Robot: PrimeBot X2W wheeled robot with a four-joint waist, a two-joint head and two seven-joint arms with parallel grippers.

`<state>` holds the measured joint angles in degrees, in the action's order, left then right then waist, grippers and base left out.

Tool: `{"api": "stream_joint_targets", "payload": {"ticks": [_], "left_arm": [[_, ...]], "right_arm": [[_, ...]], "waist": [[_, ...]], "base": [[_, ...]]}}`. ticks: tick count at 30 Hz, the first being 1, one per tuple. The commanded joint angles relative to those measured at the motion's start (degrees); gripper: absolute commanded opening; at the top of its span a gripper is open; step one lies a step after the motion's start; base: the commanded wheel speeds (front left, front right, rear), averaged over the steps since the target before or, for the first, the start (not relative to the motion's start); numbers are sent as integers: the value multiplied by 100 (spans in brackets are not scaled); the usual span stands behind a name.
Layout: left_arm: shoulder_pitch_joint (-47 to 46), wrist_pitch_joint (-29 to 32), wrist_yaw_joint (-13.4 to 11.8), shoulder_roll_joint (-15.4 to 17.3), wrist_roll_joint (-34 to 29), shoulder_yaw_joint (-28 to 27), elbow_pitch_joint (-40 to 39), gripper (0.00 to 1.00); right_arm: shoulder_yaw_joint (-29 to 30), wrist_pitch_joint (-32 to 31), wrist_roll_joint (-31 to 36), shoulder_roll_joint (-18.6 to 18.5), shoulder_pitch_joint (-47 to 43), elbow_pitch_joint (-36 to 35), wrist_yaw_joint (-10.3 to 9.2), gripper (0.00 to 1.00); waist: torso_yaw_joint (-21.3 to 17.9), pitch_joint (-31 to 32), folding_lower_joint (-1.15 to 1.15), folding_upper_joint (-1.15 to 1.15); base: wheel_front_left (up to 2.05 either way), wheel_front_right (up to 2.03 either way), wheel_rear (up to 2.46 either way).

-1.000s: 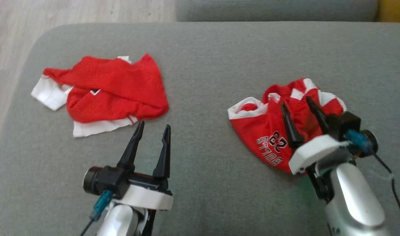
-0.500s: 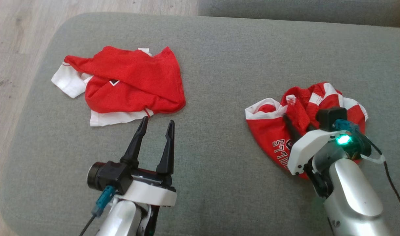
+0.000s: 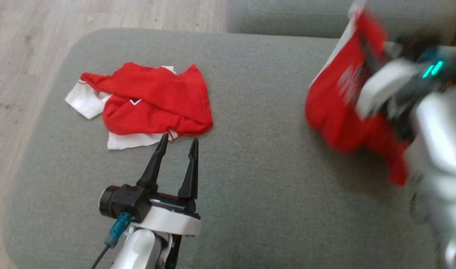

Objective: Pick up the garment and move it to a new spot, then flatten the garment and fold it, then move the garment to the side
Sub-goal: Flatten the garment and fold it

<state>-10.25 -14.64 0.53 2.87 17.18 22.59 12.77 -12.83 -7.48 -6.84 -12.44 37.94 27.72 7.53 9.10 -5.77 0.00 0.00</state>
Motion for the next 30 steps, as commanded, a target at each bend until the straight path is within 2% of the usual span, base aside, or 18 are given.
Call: {"api": "stream_joint_targets", "payload": {"ticks": [1, 7, 10, 13, 17, 21, 25, 28, 30], "left_arm": [[-124, -36, -9, 0, 60, -124, -162, 100], [-73, -36, -70, 0, 132, -90, -239, 100], [4, -36, -106, 0, 151, -119, -267, 100], [57, -36, -137, 0, 163, -159, -307, 100], [139, -36, -164, 0, 220, -213, -400, 100], [143, -36, -151, 0, 172, -231, -406, 100], [134, -36, -118, 0, 106, -250, -372, 100], [144, -36, -103, 0, 67, -291, -357, 100], [153, -36, -86, 0, 40, -313, -346, 100]], "right_arm": [[-8, 188, 63, -175, 748, 45, -4, 0], [301, 1271, 676, -690, 2575, 1039, -4, 0], [324, 1824, 856, -641, 3026, 1373, -4, 0], [200, 2040, 886, -553, 3064, 1496, -4, 0], [-551, 2207, 658, -320, 2402, 1483, -4, 0], [-1590, 2234, -10, -190, 1054, 1221, -4, 0], [-2436, 2202, -603, -419, -289, 878, -4, 0], [-2603, 2036, -904, -672, -996, 640, -4, 0], [-2478, 1881, -992, -840, -1338, 489, -4, 0]], "waist": [[98, 83, 0, 0], [361, 216, 0, 0], [385, 270, 0, 0], [349, 290, 0, 0], [170, 321, 0, 0], [-79, 323, 0, 0], [-335, 324, 0, 0], [-521, 340, 0, 0], [-631, 345, 0, 0]], "base": [[0, 0, 0], [0, 0, 0], [0, 0, 0], [0, 0, 0], [0, 0, 0], [0, 0, 0], [0, 0, 0], [0, 0, 0], [0, 0, 0]]}}
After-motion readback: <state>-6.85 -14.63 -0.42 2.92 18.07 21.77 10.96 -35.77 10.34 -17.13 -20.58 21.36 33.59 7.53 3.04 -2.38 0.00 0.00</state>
